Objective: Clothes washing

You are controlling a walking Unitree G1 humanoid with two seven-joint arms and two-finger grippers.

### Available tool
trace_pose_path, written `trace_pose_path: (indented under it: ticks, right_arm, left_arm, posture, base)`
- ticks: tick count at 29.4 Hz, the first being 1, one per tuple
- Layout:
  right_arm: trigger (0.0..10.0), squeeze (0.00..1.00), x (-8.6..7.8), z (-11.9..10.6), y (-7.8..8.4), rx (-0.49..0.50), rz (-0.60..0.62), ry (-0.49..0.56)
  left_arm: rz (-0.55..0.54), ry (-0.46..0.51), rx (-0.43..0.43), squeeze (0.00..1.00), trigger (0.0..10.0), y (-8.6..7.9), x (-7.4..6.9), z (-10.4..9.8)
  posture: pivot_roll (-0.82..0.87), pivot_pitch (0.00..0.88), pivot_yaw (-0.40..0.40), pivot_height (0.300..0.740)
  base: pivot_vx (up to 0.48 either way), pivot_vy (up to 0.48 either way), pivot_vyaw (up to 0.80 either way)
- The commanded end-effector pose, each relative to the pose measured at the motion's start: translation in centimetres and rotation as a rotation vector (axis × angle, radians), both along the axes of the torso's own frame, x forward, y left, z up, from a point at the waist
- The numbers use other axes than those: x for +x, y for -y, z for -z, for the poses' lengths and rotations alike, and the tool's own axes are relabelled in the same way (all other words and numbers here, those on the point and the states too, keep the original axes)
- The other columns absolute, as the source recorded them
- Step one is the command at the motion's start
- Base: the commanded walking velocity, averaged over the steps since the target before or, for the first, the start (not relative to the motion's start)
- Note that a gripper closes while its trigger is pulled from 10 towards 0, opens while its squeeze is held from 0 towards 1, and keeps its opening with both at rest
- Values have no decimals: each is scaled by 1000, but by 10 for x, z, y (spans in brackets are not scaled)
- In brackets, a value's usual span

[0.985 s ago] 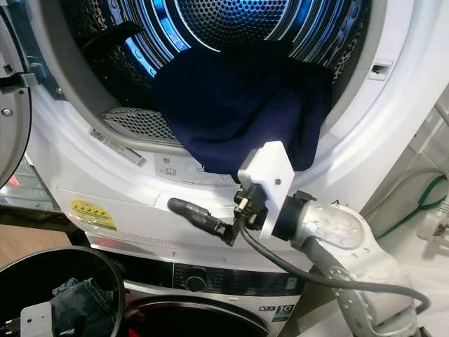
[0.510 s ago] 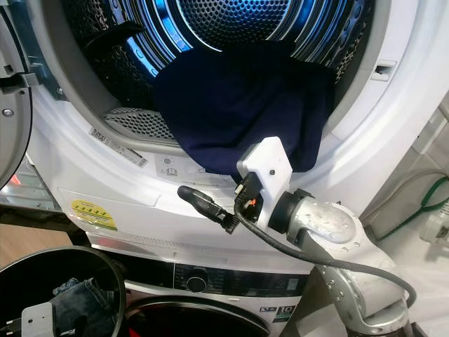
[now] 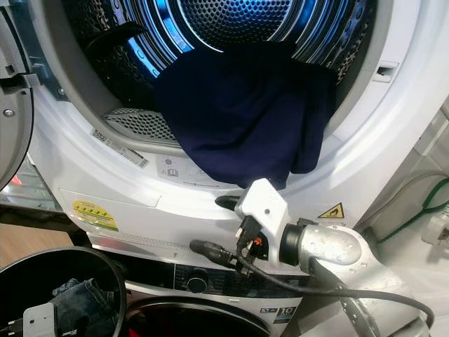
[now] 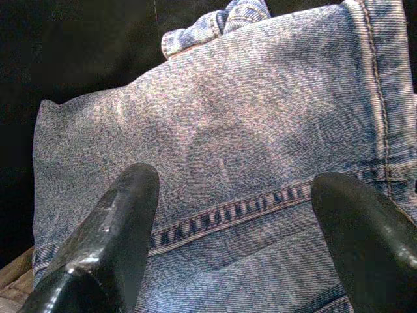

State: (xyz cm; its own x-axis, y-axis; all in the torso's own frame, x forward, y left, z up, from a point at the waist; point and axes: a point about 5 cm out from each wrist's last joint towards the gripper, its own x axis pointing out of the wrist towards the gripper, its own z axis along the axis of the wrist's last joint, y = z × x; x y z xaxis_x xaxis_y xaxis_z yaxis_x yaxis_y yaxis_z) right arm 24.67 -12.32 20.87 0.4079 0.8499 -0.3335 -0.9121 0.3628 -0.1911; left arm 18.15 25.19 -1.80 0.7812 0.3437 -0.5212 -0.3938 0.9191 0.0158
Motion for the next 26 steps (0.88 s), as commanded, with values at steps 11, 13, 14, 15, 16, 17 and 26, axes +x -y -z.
trace_pose_path:
  ticks: [11,13,14,15,16,17,26]
  right_arm:
    - [10000,0,8,-8,45,-52,112,106]
    - [10000,0,4,-8,51,-11,121,94]
    - [10000,0,3,-6,58,19,142,80]
    - [10000,0,3,-6,60,27,151,76]
    - [10000,0,3,-5,62,35,162,73]
    - [10000,0,3,-4,64,40,172,71]
    - [10000,0,-16,-5,74,299,147,14]
  left_arm:
    - [3,-26,-16,0,10000,3,-7,7]
    - [0,-26,-16,0,10000,3,-8,7]
    - [-2,-27,-17,0,10000,3,-8,7]
    - [-2,-27,-17,0,10000,3,-8,7]
    - [-2,-27,-17,0,10000,3,-8,7]
    - [-3,-28,-17,0,10000,3,-8,7]
    - [0,-26,-20,0,10000,3,-8,8]
  posture:
    - [46,0,-60,740]
    - [44,0,-60,740]
    - [44,0,-60,740]
    - [40,0,-59,740]
    - [40,0,-59,740]
    - [40,0,-59,740]
    - [35,0,-56,740]
  base:
    - [0,0,0]
    - [0,0,0]
    - [0,0,0]
    - [0,0,0]
    - [0,0,0]
    - [0,0,0]
    - [0,0,0]
